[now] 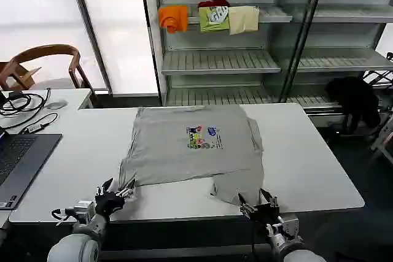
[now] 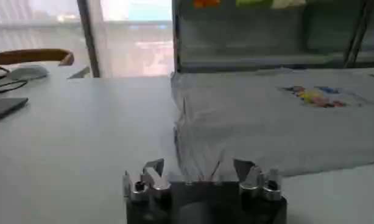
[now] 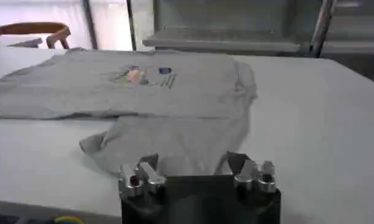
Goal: Fold and organize the clothes.
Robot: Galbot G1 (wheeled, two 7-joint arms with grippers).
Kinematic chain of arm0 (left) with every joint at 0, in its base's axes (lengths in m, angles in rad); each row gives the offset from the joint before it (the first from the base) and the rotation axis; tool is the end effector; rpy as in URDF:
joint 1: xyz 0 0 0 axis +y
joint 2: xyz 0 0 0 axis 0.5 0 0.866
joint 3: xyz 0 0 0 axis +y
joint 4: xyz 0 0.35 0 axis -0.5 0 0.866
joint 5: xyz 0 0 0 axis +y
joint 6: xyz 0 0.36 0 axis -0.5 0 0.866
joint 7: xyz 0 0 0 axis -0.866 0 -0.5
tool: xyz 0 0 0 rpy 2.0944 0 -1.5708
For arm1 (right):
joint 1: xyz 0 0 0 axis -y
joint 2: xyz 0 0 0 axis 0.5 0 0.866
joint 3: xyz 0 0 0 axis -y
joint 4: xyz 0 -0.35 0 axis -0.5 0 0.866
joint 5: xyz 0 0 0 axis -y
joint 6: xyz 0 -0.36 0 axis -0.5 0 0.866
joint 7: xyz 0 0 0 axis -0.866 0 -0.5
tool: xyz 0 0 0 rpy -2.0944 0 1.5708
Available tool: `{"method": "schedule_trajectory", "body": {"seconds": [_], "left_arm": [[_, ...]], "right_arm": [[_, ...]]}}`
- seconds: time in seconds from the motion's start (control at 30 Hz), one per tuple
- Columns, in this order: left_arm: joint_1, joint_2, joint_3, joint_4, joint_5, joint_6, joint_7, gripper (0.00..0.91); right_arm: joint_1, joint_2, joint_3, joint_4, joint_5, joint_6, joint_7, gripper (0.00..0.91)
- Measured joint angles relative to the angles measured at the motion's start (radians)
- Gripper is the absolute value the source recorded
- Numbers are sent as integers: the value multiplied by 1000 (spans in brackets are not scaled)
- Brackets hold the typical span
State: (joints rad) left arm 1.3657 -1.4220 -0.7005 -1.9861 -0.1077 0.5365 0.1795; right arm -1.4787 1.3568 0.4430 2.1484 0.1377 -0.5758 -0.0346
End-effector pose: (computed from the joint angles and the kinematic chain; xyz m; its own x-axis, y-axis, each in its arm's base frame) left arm 0.2472 0.0877 -0.2857 -0.9102 0.0423 0.4119 0.0531 0.9985 0.0146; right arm 0.2082 -0.0089 -0.2666 -0.8794 -0.1865 0.4381 -0.2110 0.9775 -0.0075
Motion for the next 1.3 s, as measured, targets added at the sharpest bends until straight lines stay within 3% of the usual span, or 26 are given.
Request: {"method": "schedule_trajectory", "body": {"seconds": [0.73, 0.97, 1.3], "left_arm": [[-14, 17, -18, 15, -51, -21, 75, 0], [-89, 27, -35, 34, -149, -6, 88, 0], [-276, 42, -19, 142, -226, 22, 62, 0]], "right_arm": [[78, 56, 12, -30, 52, 87, -6, 0], [201, 126, 12, -94, 45, 97, 2, 0], [484, 190, 20, -316, 31, 103, 15, 0]]}}
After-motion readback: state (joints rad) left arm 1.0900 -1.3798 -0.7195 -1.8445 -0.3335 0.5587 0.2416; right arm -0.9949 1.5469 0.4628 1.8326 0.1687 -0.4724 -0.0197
